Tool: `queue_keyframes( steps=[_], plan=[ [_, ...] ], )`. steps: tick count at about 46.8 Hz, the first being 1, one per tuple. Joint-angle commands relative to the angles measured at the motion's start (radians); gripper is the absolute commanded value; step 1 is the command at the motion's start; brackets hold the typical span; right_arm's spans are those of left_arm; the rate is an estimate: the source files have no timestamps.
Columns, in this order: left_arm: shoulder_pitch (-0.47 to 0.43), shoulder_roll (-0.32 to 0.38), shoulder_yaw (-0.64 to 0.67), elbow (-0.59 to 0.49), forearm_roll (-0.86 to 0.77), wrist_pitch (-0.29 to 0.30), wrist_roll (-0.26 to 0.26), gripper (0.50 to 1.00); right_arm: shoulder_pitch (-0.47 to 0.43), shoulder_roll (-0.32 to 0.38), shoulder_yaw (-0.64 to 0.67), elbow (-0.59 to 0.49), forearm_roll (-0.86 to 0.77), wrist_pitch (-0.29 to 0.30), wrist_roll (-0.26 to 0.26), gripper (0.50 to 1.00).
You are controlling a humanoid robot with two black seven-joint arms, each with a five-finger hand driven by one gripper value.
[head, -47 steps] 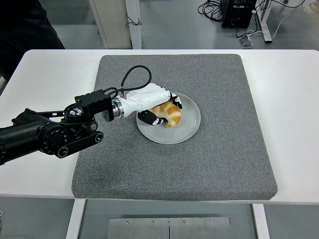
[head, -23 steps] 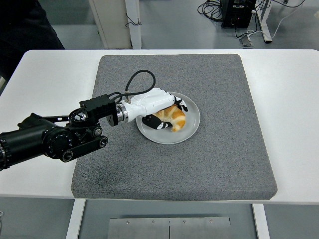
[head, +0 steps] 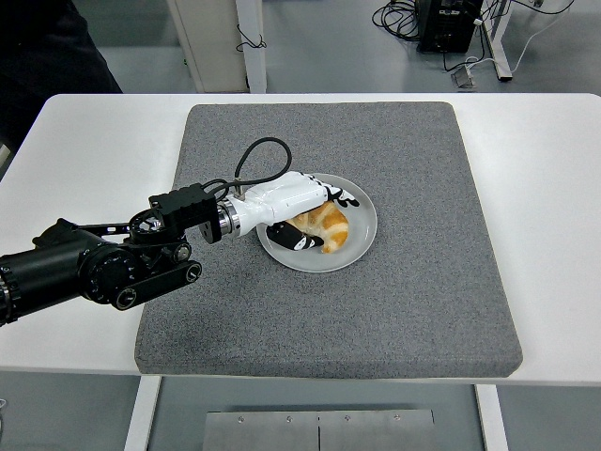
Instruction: Place the bread on the plate
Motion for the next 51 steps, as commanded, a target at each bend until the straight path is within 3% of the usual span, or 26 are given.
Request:
queue_keyframes(
  steps=[1,14,24,32,46,51],
  plan=[
    [-0.002,0.007,-0.006,0.0,-0.028,-0.013,-0.014,0.869,0.0,0.0,-0.001,0.0,0.0,0.0,0.0,1.0],
    [-0.03,0.045,-0.041,-0.008,-0.137,-0.164,-0.046,0.957,0.0,0.0,-0.001,0.0,0.0,0.0,0.0,1.0],
    [-0.03,0.07,-0.145,-0.015,-0.206,-0.283,-0.06,0.965,0.0,0.0,-0.001,0.0,0.0,0.0,0.0,1.0],
    [-0.019,0.079,-0.276,-0.017,-0.375,-0.382,-0.061,0.968,0.0,0.0,0.001,0.0,0.0,0.001,0.0,1.0],
    [0.013,0.081,-0.403,-0.015,-0.628,-0.328,-0.061,0.971,0.0,0.0,-0.001,0.0,0.0,0.0,0.0,1.0],
    [0.036,0.079,-0.44,-0.014,-0.764,-0.279,-0.06,0.974,0.0,0.0,0.001,0.0,0.0,0.0,0.002,1.0]
  ],
)
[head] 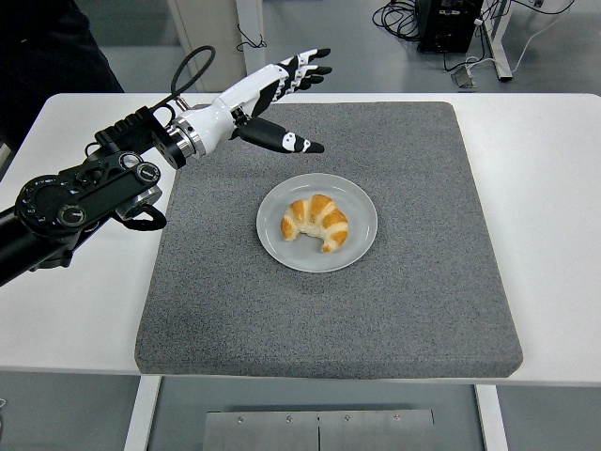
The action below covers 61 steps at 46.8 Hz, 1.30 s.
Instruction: Place the bread on the plate
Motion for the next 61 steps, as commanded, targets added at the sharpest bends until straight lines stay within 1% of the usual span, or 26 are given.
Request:
queue_keyframes(
  steps=[1,11,13,16,18,23,27,35,39,46,53,57,61],
  plan=[
    [0.013,0.001,-0.014,0.0,-0.088,0.035,0.001,0.974,0.0,0.0,0.0,0.0,0.0,-0.001,0.0,1.0],
    [0.025,-0.009,-0.022,0.011,-0.251,0.077,-0.006,0.977,0.0,0.0,0.0,0.0,0.0,0.001,0.0,1.0],
    [0.031,-0.013,-0.023,0.014,-0.286,0.097,-0.028,0.977,0.0,0.0,0.0,0.0,0.0,-0.001,0.0,1.0],
    [0.045,-0.019,-0.025,0.022,-0.327,0.129,-0.075,0.977,0.0,0.0,0.0,0.0,0.0,-0.001,0.0,1.0],
    [0.047,-0.033,-0.025,0.028,-0.347,0.138,-0.101,0.977,0.0,0.0,0.0,0.0,0.0,0.001,0.0,1.0],
    [0.064,-0.067,-0.028,0.04,-0.396,0.144,-0.115,0.977,0.0,0.0,0.0,0.0,0.0,-0.001,0.0,1.0],
    [0.085,-0.078,-0.034,0.089,-0.441,0.144,-0.121,0.977,0.0,0.0,0.001,0.0,0.0,-0.001,0.0,1.0],
    [0.102,-0.151,-0.086,0.236,-0.458,0.14,-0.164,0.977,0.0,0.0,0.0,0.0,0.0,0.001,0.0,1.0],
    [0.102,-0.167,-0.131,0.273,-0.459,0.134,-0.164,0.977,0.0,0.0,0.0,0.0,0.0,0.001,0.0,1.0],
    [0.104,-0.185,-0.18,0.28,-0.469,0.134,-0.164,0.977,0.0,0.0,0.001,0.0,0.0,-0.001,0.0,1.0],
    [0.117,-0.202,-0.206,0.306,-0.55,0.132,-0.166,0.977,0.0,0.0,0.0,0.0,0.0,0.001,0.0,1.0],
    [0.117,-0.211,-0.224,0.342,-0.576,0.129,-0.166,0.977,0.0,0.0,0.0,0.002,0.0,0.002,0.0,1.0],
    [0.117,-0.237,-0.23,0.41,-0.579,0.124,-0.167,0.977,0.008,0.0,0.003,0.012,0.0,0.004,0.0,1.0]
  ],
)
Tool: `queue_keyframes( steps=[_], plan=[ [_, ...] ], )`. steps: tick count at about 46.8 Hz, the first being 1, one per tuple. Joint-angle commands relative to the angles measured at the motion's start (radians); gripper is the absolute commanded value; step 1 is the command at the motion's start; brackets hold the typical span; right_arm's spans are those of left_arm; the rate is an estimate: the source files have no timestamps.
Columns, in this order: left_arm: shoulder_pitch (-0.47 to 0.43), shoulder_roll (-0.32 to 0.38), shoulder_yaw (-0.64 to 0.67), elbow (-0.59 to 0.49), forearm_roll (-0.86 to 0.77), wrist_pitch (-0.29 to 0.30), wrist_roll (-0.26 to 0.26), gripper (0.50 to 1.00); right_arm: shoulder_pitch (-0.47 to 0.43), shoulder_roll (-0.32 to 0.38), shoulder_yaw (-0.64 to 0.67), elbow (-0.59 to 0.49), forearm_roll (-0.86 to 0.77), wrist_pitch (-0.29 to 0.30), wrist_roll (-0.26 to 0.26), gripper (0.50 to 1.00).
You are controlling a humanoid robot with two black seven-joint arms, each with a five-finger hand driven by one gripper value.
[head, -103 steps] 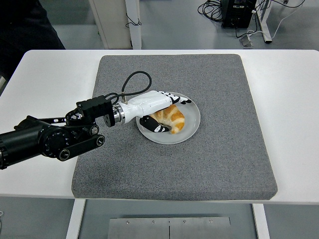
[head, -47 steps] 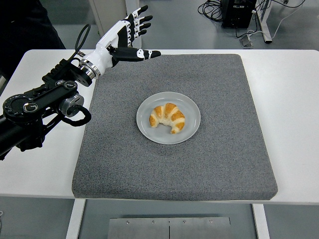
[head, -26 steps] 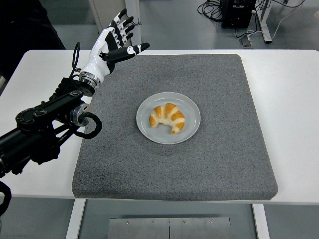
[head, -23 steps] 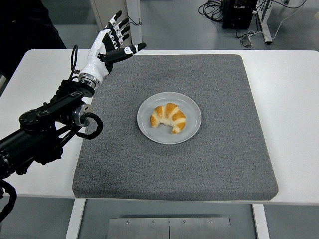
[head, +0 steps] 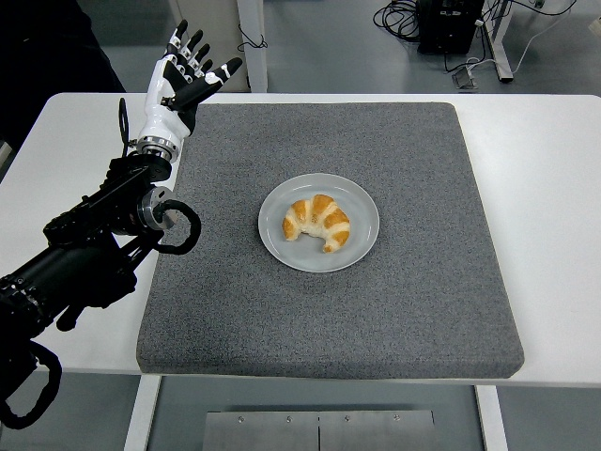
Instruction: Place the bread on the plate
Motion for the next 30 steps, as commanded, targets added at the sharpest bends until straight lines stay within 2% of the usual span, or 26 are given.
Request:
queue_keyframes(
  steps=[1,3,9,17,30],
  plan=[
    [0.0,-0.026,-0.012,0.069,-0.001,-0.006,-0.002,0.977,0.008,0.0,0.002,0.01,0.0,0.002,0.0,1.0],
    [0.0,-0.034,-0.026,0.101,-0.003,-0.025,-0.002,0.977,0.009,0.0,0.002,0.01,0.0,0.002,0.0,1.0],
    [0.0,-0.034,-0.081,0.156,-0.018,-0.127,0.0,0.977,0.012,0.0,0.002,0.01,0.0,0.002,0.0,1.0],
    [-0.003,-0.029,-0.093,0.213,-0.043,-0.21,0.001,0.977,0.012,0.0,0.005,0.012,0.002,0.004,0.0,1.0],
    [-0.007,-0.026,-0.095,0.245,-0.101,-0.259,0.01,0.977,0.012,0.0,0.013,0.012,0.002,0.004,0.0,1.0]
  ],
)
